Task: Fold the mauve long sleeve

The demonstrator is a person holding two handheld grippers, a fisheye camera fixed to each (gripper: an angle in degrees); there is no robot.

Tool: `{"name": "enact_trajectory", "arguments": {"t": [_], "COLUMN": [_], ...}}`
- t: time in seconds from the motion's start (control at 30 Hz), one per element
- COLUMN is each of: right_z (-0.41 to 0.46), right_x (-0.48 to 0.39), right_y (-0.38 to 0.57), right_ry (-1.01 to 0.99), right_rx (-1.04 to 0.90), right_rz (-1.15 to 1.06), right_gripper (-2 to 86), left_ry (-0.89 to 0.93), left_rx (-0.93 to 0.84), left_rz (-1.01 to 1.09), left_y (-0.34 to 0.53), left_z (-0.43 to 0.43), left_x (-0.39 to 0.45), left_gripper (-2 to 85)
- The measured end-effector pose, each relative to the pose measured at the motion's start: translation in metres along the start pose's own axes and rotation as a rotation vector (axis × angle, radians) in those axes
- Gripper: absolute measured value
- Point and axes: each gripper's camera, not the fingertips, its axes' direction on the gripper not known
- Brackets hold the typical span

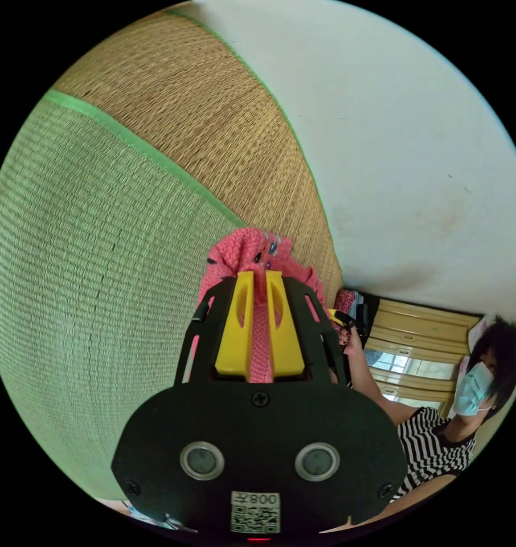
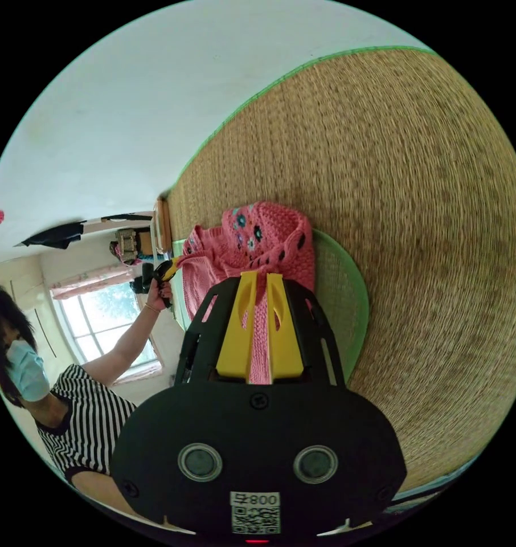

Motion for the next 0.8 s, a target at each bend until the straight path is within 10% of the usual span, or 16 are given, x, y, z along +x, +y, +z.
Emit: {"name": "enact_trajectory", "arguments": {"t": [0.4,0.8], "right_z": [-0.037,-0.003], "right_x": [-0.023,-0.088], "right_y": [0.021,0.097], "right_ry": [-0.067,0.352], "right_rx": [0.224,0.127], "right_rz": [-0.019,-0.061], "right_gripper": [2.8,7.8], "left_ry": [-0.030,-0.342], "left_rx": [0.107,-0.029], "left_rz": [0.090,0.244], "left_y": [0.021,0.071], "left_z": [-0.006,0.021], "left_x": [0.034,0.068], "left_gripper": [6.5,11.4]}}
